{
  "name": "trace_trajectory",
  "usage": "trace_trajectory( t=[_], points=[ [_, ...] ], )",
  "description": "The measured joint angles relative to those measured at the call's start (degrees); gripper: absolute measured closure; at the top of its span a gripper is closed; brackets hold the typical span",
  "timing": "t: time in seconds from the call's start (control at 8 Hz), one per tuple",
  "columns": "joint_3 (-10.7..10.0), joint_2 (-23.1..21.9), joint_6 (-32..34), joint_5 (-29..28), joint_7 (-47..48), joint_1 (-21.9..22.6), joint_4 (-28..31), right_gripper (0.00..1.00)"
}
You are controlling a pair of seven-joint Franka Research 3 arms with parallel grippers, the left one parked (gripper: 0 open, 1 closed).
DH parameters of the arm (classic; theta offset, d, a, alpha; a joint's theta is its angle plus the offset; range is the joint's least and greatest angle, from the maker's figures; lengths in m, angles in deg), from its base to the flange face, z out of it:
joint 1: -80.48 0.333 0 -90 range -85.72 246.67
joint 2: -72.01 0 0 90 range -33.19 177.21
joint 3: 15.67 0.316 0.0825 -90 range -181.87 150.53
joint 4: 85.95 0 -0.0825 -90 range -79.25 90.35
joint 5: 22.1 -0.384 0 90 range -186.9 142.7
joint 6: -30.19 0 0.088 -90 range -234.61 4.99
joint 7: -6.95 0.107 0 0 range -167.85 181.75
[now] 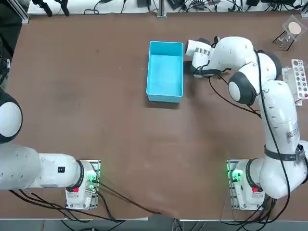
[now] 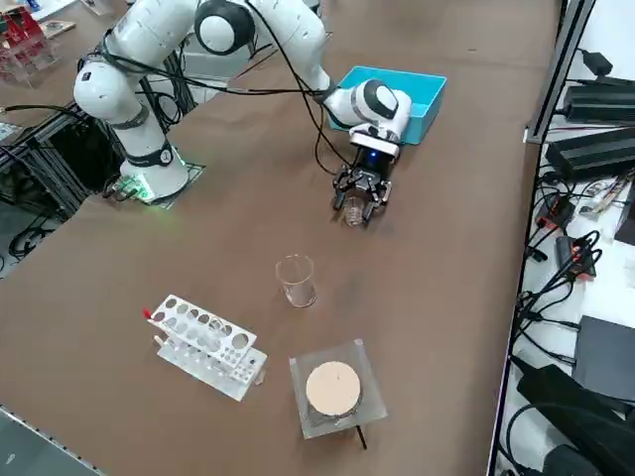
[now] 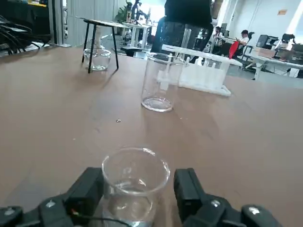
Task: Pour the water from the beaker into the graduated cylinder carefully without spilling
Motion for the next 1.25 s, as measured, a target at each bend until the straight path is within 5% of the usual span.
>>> trace_trajectory(
  t=[0.12,0.25,0.88,1.25],
  points=[
    [-0.2,0.0,0.2,0.0,0.1,0.0,0.0,0.2],
    [-0.2,0.0,0.5,0.1,0.3,0.0,-0.1,0.39],
    [-0.3,-1.1,3.1,-0.2,-1.2,-0.2,-0.7,0.39],
    [-0.5,-7.6,6.1,-4.4,-9.0,-5.8,-1.3,0.39]
  ],
)
